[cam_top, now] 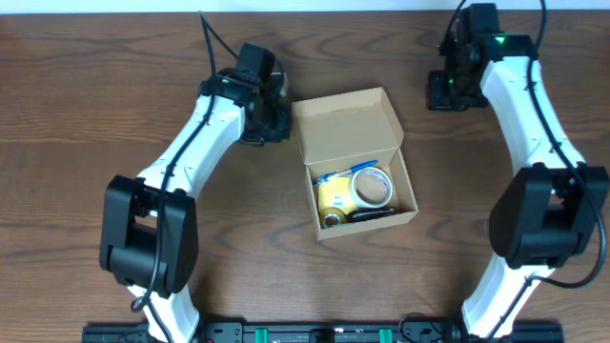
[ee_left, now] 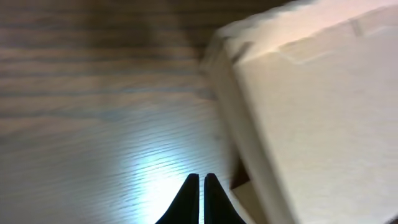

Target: Pack container

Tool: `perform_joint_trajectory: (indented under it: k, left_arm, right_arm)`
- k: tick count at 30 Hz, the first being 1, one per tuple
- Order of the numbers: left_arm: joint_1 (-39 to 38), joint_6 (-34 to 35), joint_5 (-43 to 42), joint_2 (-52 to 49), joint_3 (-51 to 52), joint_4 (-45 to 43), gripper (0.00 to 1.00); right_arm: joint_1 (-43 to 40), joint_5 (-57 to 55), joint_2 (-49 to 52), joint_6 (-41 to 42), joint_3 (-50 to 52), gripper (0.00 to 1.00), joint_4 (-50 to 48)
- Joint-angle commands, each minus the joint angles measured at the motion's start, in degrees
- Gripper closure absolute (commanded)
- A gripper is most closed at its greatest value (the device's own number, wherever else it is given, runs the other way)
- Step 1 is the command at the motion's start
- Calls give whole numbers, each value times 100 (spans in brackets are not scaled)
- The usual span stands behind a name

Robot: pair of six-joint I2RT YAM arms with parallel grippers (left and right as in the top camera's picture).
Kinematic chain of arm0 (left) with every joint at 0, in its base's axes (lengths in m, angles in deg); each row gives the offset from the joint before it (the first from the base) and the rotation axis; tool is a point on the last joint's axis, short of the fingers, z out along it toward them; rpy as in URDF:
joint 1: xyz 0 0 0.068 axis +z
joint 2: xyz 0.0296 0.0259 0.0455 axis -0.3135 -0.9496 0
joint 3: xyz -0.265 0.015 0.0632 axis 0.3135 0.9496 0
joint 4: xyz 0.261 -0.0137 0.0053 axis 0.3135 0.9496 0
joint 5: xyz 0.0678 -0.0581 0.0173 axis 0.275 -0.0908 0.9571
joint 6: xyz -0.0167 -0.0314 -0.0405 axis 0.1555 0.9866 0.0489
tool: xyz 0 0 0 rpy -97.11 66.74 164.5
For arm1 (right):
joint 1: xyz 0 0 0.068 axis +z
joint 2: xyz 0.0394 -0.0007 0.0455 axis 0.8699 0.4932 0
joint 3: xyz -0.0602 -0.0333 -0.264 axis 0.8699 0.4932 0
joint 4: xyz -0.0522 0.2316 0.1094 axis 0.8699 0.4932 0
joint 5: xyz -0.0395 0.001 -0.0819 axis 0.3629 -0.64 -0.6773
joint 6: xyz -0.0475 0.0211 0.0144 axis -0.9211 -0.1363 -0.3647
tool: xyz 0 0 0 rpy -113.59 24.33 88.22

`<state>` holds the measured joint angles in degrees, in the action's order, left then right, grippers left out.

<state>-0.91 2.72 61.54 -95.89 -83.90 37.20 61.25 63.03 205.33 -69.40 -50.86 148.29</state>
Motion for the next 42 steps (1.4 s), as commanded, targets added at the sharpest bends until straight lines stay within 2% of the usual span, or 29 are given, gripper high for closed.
perform_joint_trajectory:
  k: [1, 7, 13, 18, 27, 42]
  left_arm:
    - [-107, -201, -345, -20, 7, -109, 94]
    - [-197, -214, -516, -22, 7, -321, 94]
    - [-197, -214, -520, -20, 7, -391, 95]
    - [-197, -216, -551, -26, 7, -385, 94]
    - [-186, -350, -1287, -238, 7, -555, 94]
    - [-162, -544, -1462, -304, 7, -538, 94]
  right_arm:
    - [-243, 487, 92, -459, 31, 99, 4]
    - [-632, 1762, 332, -1506, 31, 99, 258]
    - [-669, 2420, 789, -1880, 31, 99, 411]
    - [-632, 2511, 820, -1976, 31, 99, 413]
    - [-614, 2949, 824, -2441, 33, 99, 629]
    - [-387, 3032, 831, -2551, 52, 99, 669]
